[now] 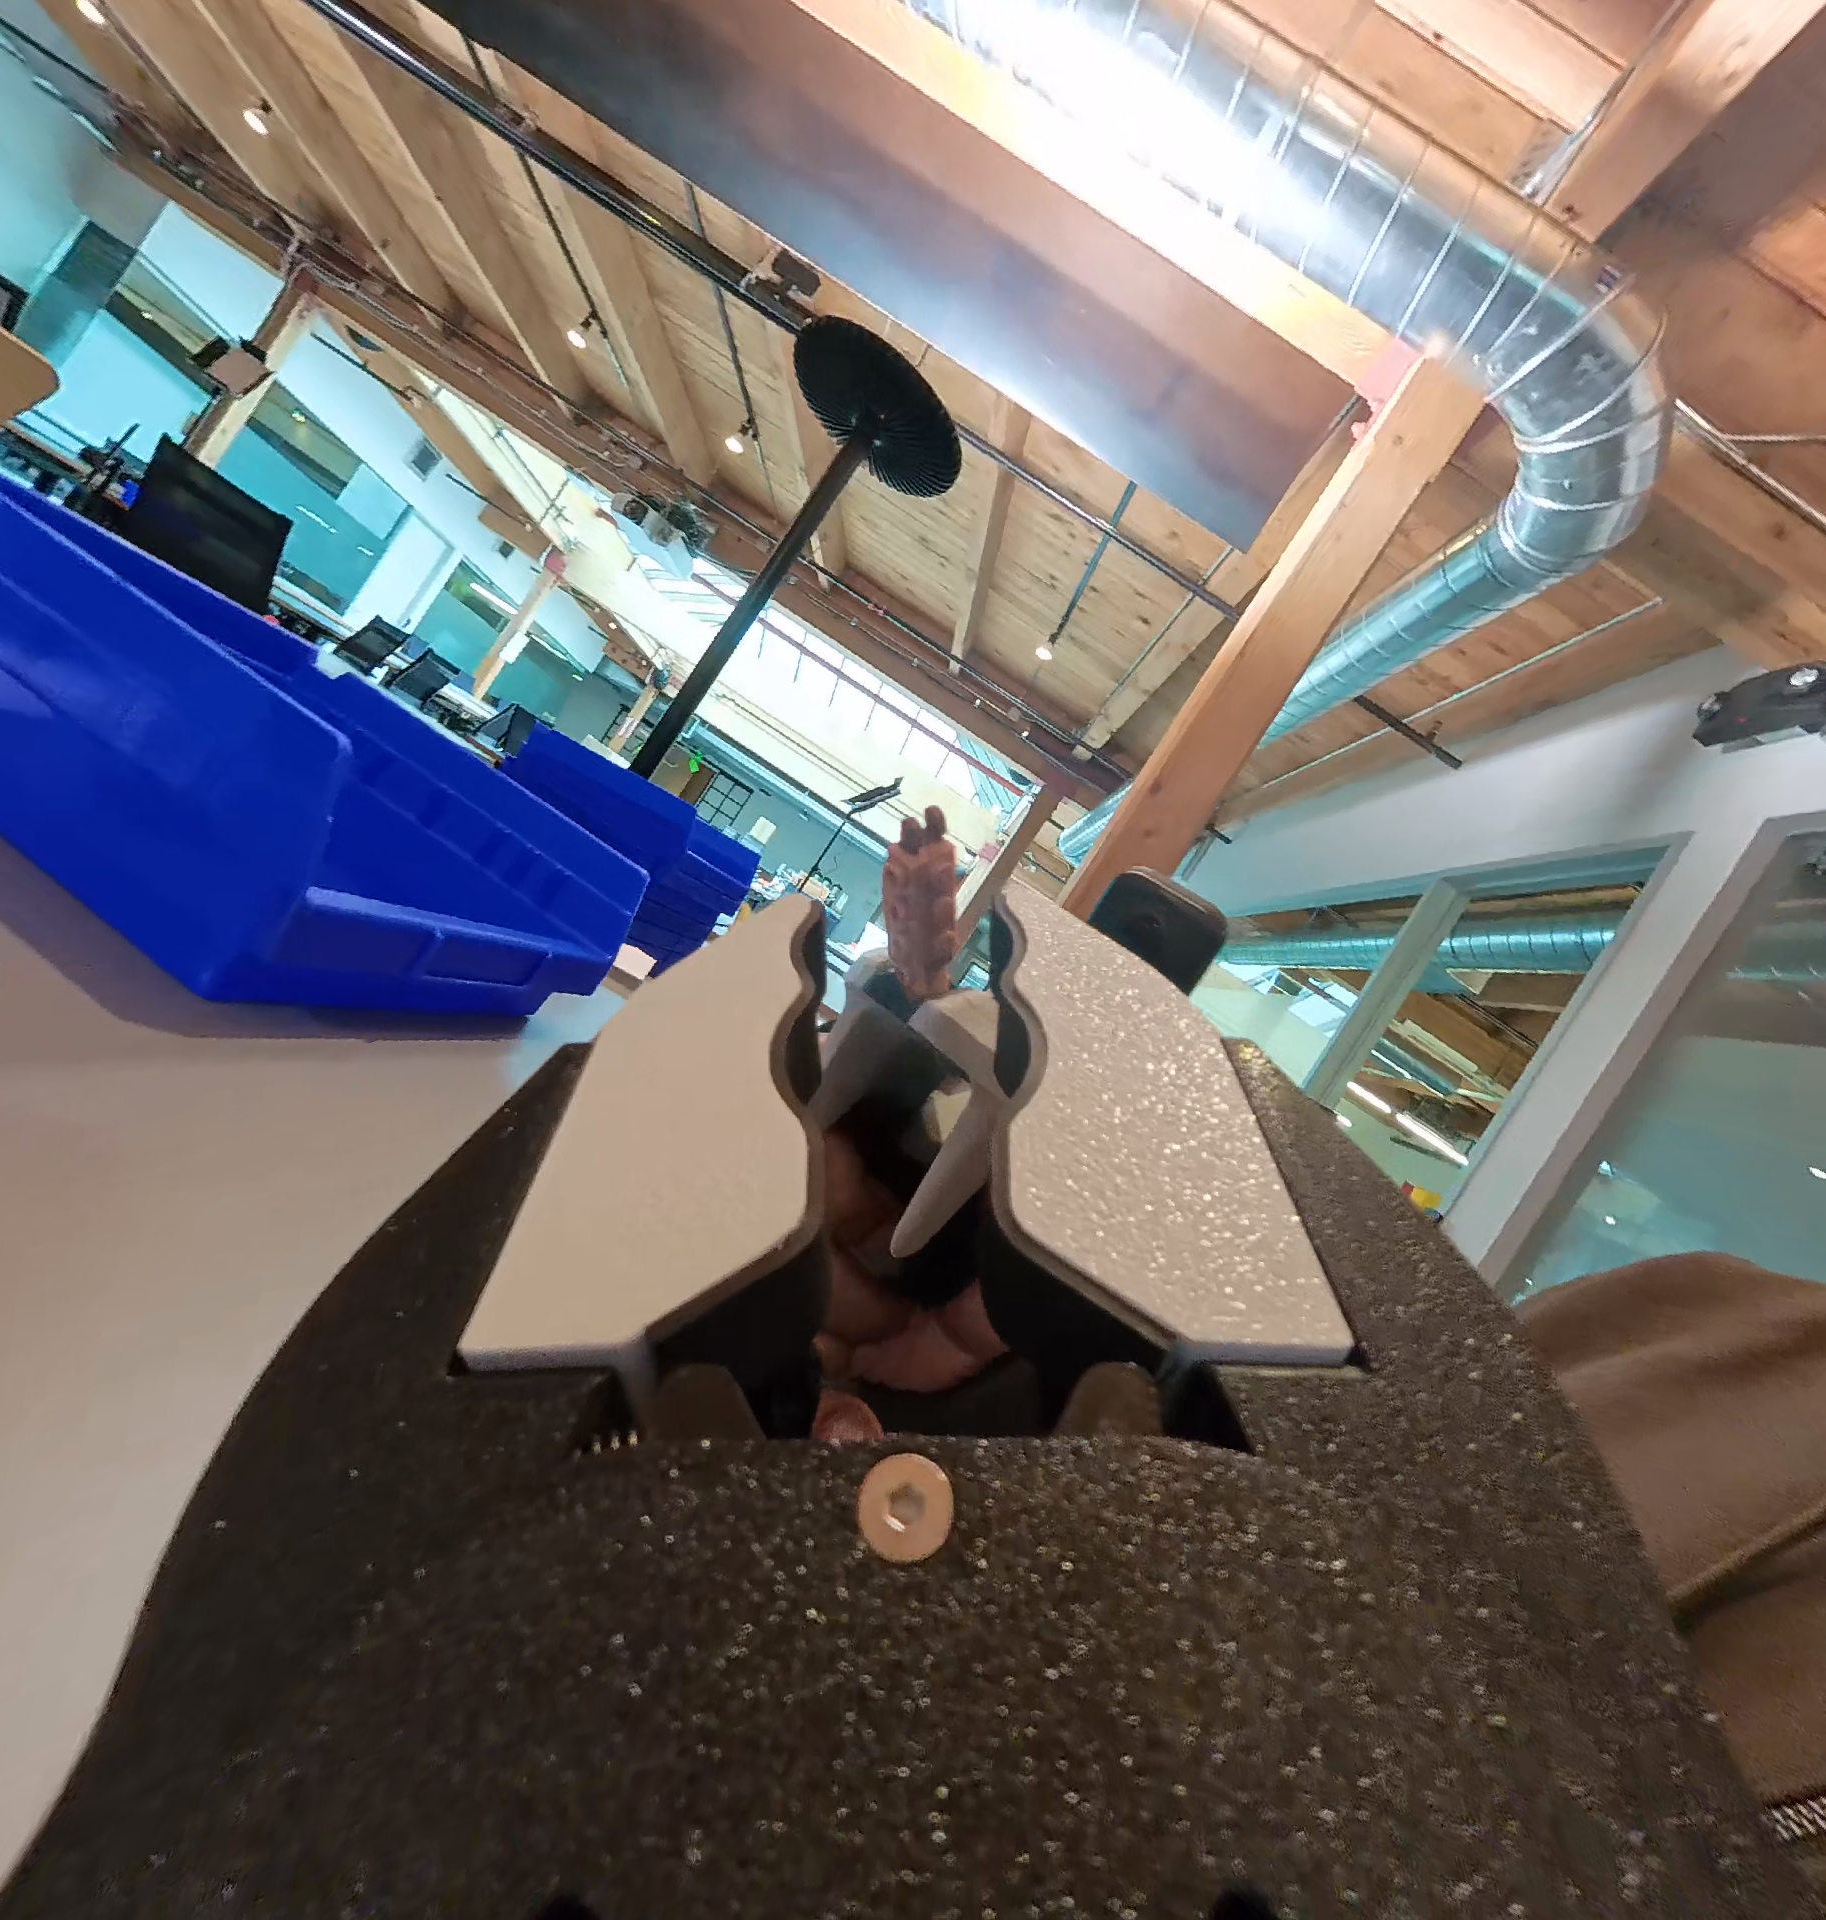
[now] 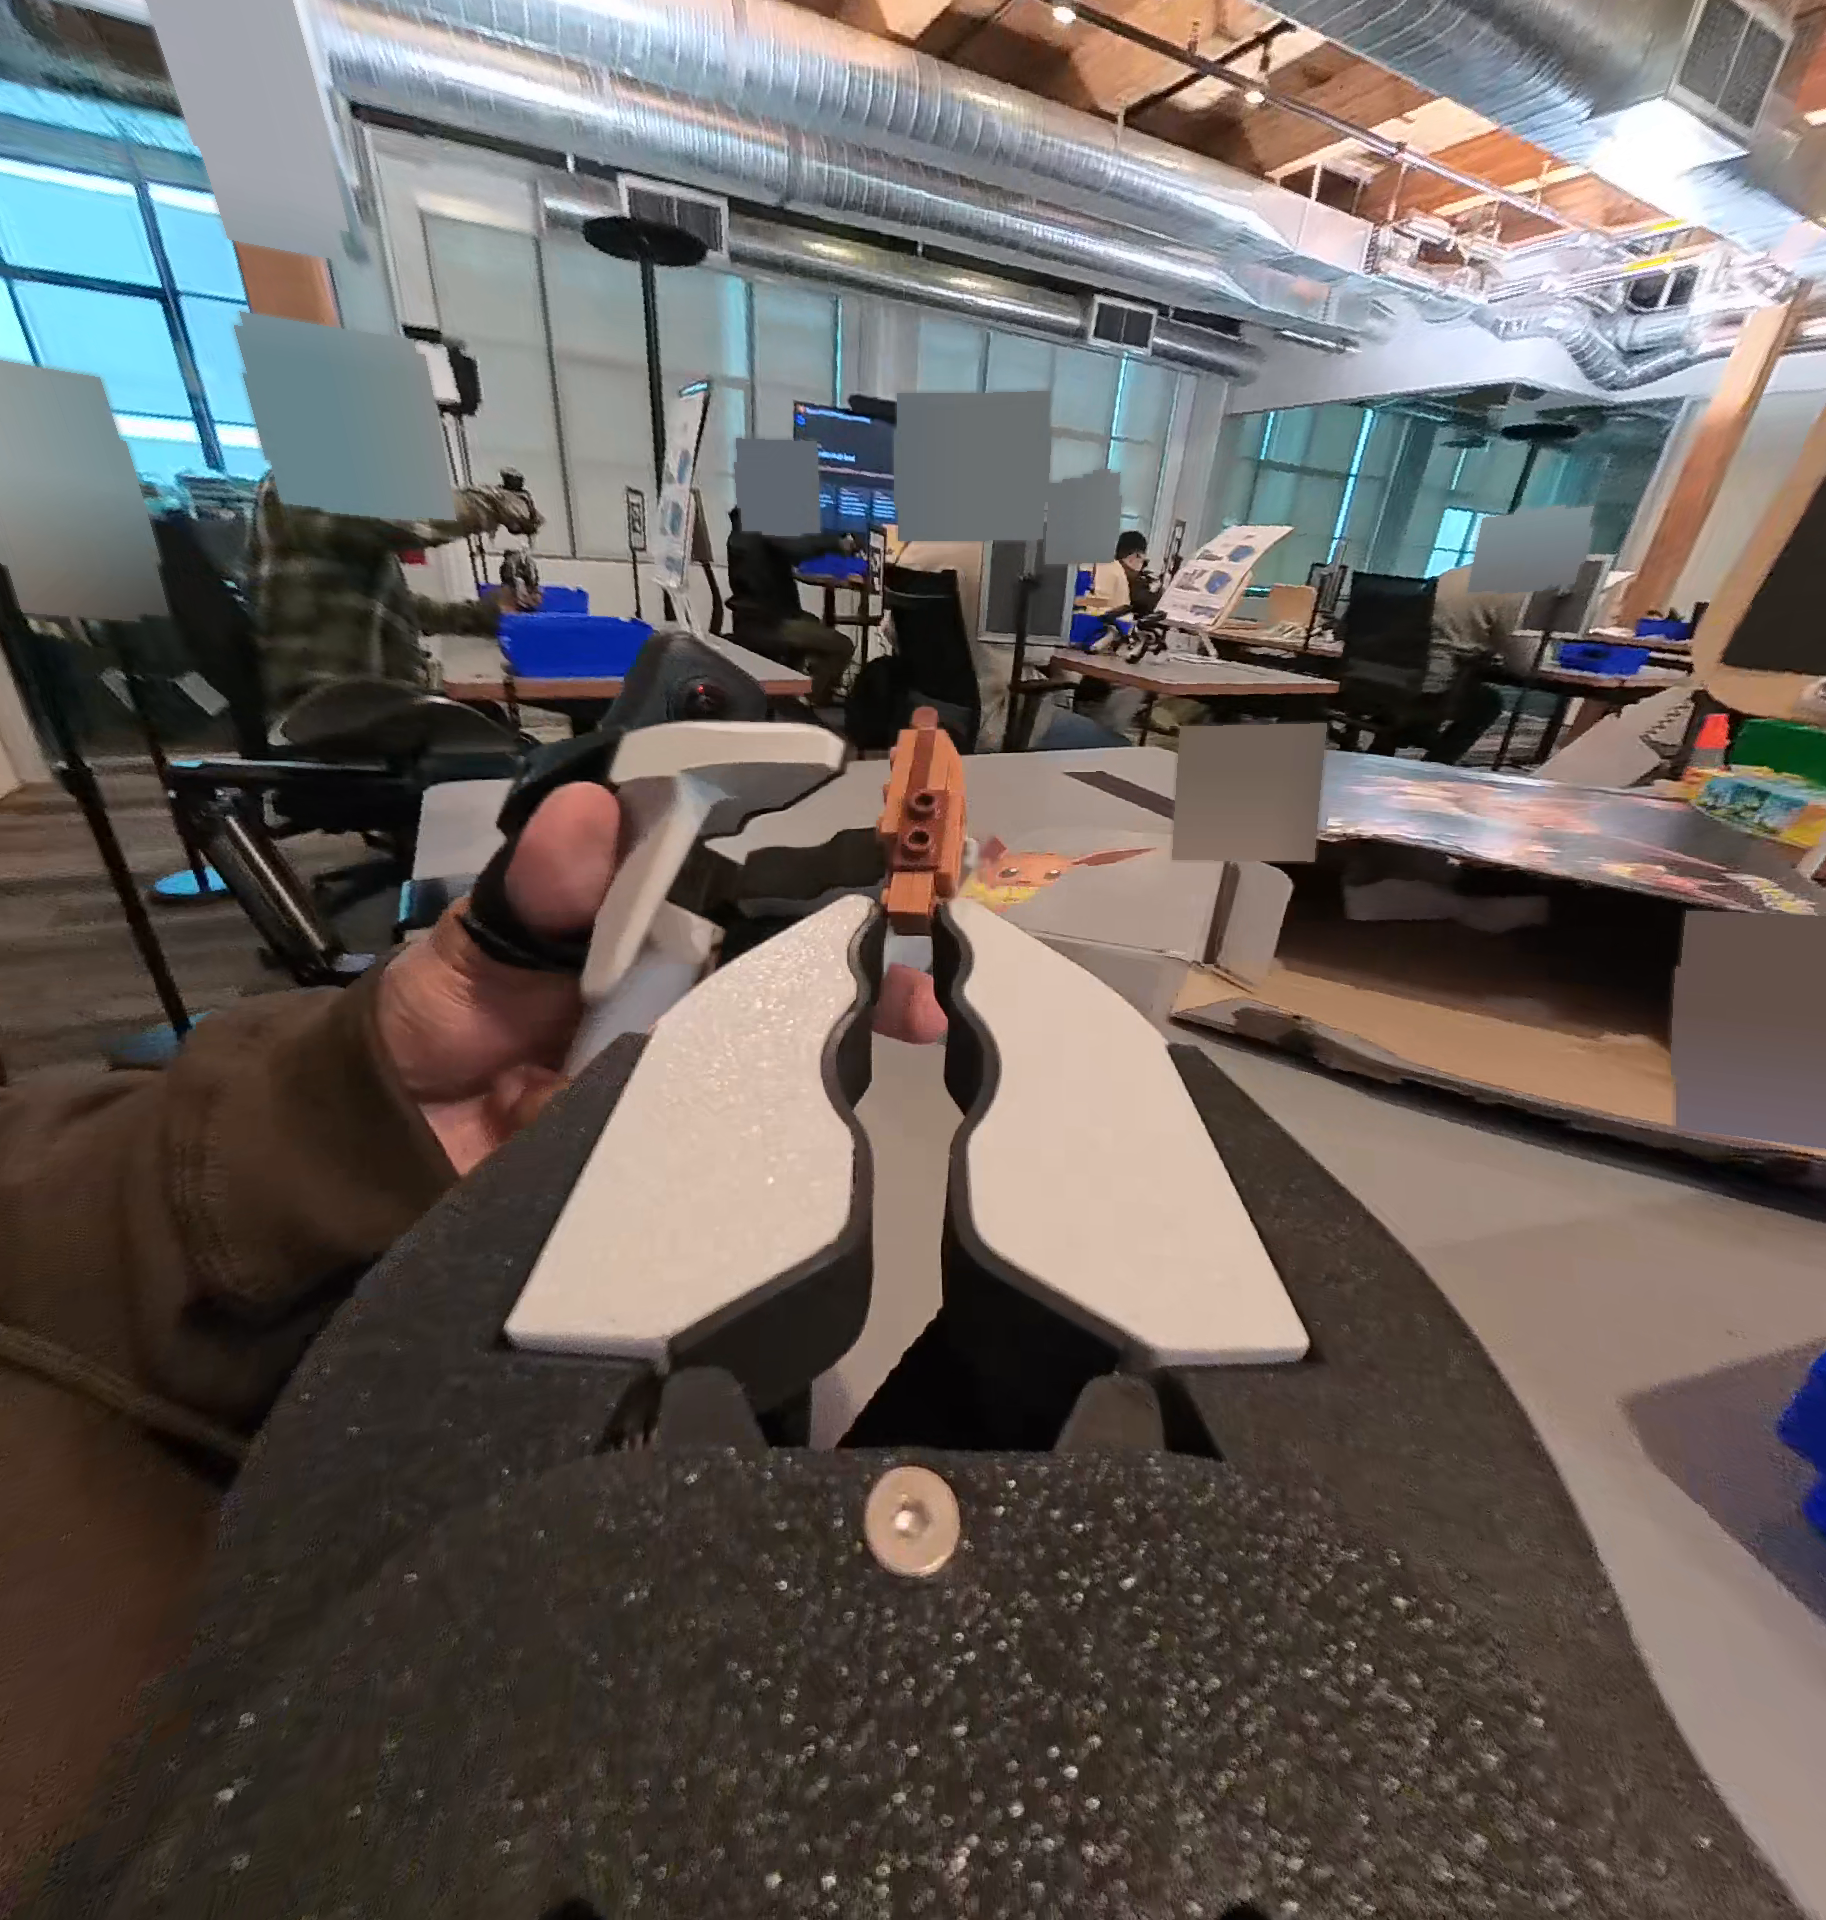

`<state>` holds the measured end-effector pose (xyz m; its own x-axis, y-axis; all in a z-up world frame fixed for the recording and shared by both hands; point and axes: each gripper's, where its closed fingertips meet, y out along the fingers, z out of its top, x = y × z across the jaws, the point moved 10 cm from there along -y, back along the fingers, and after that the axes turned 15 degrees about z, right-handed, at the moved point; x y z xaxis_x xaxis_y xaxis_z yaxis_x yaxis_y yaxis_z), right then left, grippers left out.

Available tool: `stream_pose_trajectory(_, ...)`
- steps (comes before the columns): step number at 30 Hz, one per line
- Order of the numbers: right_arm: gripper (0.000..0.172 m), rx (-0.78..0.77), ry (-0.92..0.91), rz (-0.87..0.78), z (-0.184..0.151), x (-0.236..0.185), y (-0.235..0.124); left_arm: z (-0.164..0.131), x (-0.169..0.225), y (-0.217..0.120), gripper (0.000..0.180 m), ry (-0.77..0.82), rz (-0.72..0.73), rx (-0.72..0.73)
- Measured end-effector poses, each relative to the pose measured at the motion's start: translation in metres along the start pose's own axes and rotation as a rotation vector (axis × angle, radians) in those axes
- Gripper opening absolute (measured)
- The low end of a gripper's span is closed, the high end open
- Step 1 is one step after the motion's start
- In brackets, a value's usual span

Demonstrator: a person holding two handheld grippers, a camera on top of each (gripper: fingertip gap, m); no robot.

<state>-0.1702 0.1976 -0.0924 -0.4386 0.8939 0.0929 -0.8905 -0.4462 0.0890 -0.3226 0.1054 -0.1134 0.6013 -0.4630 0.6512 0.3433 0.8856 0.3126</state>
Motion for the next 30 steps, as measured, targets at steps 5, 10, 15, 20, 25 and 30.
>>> stream_pose_trajectory(5, 0.008, -0.05, -0.169, -0.125, 0.001, -0.005, 0.0, -0.002, 0.004, 0.002, 0.029, 0.026, -0.024, -0.023)
stream_pose_trajectory(10, 0.008, -0.187, -0.435, -0.225, -0.004, -0.02, 0.012, -0.004, 0.004, 0.003, 0.025, 0.045, -0.007, -0.037)
stream_pose_trajectory(15, 0.009, -0.162, -0.428, -0.201, -0.003, -0.021, 0.011, -0.004, 0.005, 0.002, 0.015, 0.069, -0.017, -0.055)
stream_pose_trajectory(20, 0.026, -0.124, -0.295, 0.039, 0.0, -0.016, 0.001, -0.001, 0.01, -0.001, 0.015, 0.163, -0.008, -0.106)
stream_pose_trajectory(25, 0.024, 0.055, 0.004, 0.251, 0.009, -0.001, -0.019, -0.001, 0.018, -0.004, 0.015, 0.352, -0.009, -0.221)
stream_pose_trajectory(30, 0.022, 0.018, 0.067, 0.322, 0.007, 0.002, -0.021, -0.01, 0.024, -0.001, 0.015, 0.45, -0.044, -0.316)
